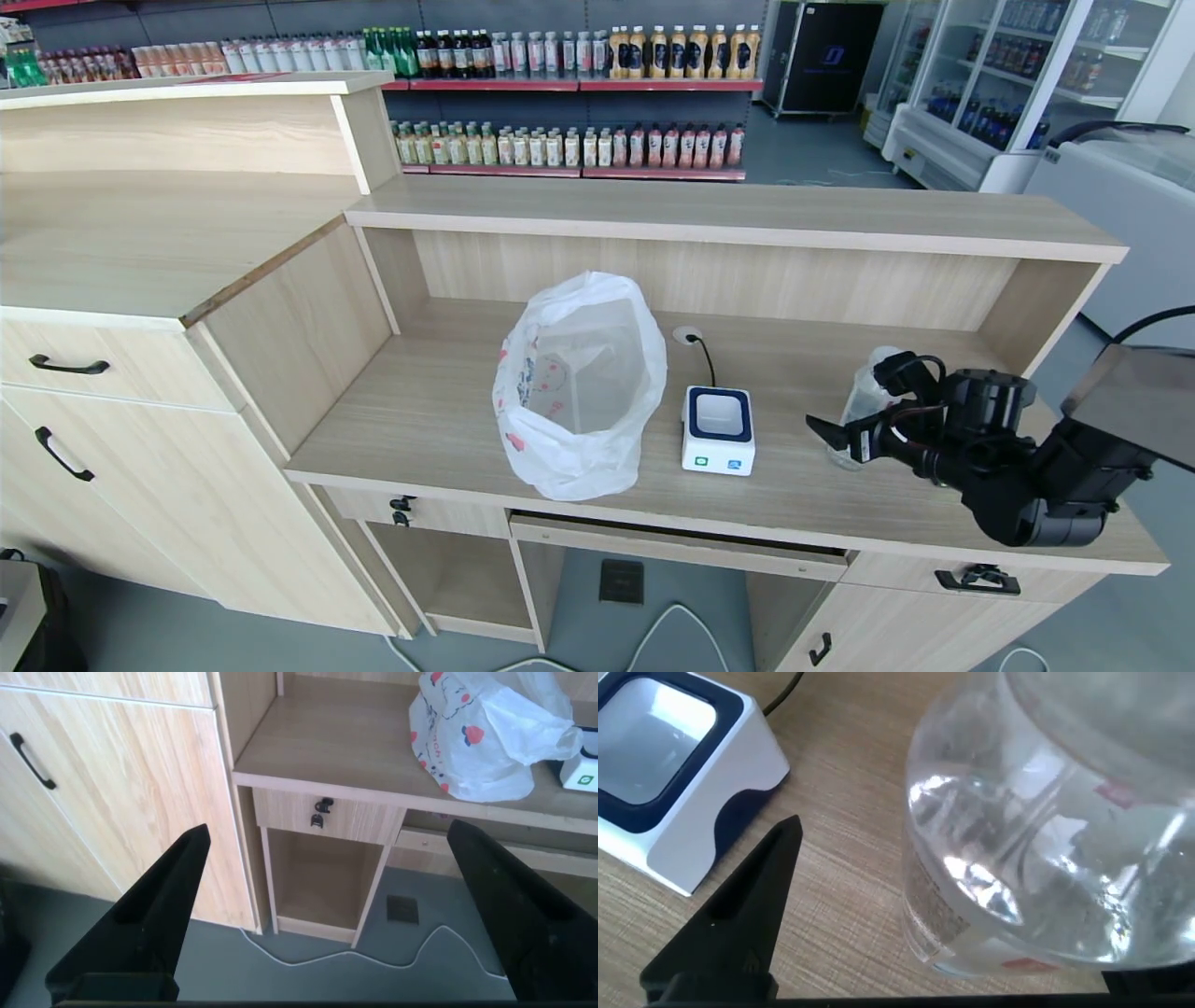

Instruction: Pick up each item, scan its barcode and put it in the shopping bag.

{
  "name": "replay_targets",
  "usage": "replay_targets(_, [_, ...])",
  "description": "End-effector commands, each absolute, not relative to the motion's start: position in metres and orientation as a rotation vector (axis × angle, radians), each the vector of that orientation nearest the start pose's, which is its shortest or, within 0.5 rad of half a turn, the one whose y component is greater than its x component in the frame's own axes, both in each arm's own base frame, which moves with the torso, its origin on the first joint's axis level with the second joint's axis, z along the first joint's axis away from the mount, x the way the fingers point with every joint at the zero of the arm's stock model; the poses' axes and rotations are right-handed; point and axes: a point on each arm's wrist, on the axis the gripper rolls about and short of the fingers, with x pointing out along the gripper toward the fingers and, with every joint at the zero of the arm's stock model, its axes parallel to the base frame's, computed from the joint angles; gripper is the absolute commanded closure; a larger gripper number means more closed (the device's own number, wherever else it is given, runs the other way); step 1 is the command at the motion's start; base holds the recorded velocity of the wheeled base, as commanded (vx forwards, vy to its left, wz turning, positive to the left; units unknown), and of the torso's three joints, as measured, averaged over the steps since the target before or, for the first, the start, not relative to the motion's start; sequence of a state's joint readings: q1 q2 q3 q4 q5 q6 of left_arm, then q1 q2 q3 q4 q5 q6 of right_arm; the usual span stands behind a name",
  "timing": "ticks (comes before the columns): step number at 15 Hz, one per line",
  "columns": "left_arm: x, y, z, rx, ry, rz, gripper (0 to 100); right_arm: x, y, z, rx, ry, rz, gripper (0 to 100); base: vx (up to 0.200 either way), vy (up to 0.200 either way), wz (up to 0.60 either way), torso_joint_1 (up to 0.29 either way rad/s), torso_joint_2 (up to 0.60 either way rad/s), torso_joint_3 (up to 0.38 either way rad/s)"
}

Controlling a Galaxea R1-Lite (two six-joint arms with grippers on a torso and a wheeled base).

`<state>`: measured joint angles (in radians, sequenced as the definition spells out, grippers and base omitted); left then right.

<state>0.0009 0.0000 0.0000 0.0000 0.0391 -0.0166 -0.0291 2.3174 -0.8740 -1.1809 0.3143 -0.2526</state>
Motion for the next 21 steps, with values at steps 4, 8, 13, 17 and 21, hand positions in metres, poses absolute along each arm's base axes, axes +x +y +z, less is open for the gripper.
replay_targets(4, [-0.023, 0.001, 0.075, -0.017, 0.0, 0.04, 0, 0.407, -0.007, 0.025, -0.204, 0.216, 0.311, 0, 0.0, 0.0, 0.0, 0.0, 0.0, 0.0])
replay_targets(8, [-0.023, 0.001, 0.075, -0.017, 0.0, 0.041, 0, 0.41, -0.007, 0.021, -0.199, 0.217, 0.329, 0, 0.0, 0.0, 0.0, 0.0, 0.0, 0.0])
replay_targets(13, [-0.023, 0.001, 0.075, -0.017, 0.0, 0.041, 0, 0.42, 0.0, 0.025, -0.199, 0.177, 0.398, 0, 0.0, 0.0, 0.0, 0.0, 0.0, 0.0])
replay_targets(17, [-0.023, 0.001, 0.075, -0.017, 0.0, 0.041, 0, 0.417, -0.002, 0.029, -0.177, 0.167, 0.423, 100, 0.0, 0.0, 0.0, 0.0, 0.0, 0.0])
replay_targets(21, [-0.023, 0.001, 0.075, -0.017, 0.0, 0.041, 0, 0.417, -0.005, 0.036, -0.146, 0.155, 0.421, 100, 0.0, 0.0, 0.0, 0.0, 0.0, 0.0])
